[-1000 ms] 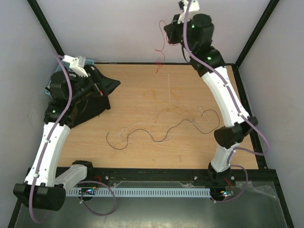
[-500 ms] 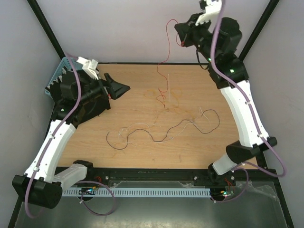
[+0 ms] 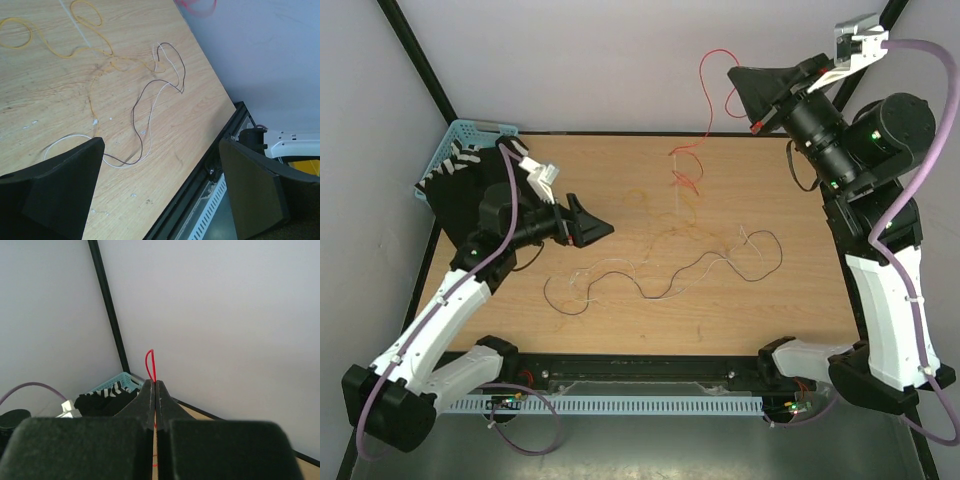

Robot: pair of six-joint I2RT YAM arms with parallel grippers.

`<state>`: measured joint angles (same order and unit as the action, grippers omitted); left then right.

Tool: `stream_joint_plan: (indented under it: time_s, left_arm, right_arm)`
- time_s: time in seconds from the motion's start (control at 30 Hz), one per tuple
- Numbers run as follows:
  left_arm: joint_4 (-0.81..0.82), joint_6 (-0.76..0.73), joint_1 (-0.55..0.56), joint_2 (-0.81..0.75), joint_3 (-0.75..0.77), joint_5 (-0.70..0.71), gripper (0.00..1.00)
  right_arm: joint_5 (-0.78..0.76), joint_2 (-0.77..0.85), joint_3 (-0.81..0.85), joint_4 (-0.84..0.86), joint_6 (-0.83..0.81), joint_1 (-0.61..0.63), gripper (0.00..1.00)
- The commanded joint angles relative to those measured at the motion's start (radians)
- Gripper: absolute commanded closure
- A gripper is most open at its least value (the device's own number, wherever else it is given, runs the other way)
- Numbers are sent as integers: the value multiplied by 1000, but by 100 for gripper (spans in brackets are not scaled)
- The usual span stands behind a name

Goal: Zip-tie the wires
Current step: Straighten the cable at the center of the board.

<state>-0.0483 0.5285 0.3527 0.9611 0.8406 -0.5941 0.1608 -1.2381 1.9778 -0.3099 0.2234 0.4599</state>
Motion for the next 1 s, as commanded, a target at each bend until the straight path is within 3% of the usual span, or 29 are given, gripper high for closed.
stream_joint_plan:
  time_s: [0.0,0.47,0.97]
  left_arm:
    - [75,14,60,-4,-3,41,1]
    - [189,-129,306,115,55,42,1]
    - [253,-304,369,286,196,165,2]
  right_arm:
    - [43,25,-36,18,35,5,100]
    - [147,168,-143,51,106,5,100]
    - [171,191,-169,79,124,6,100]
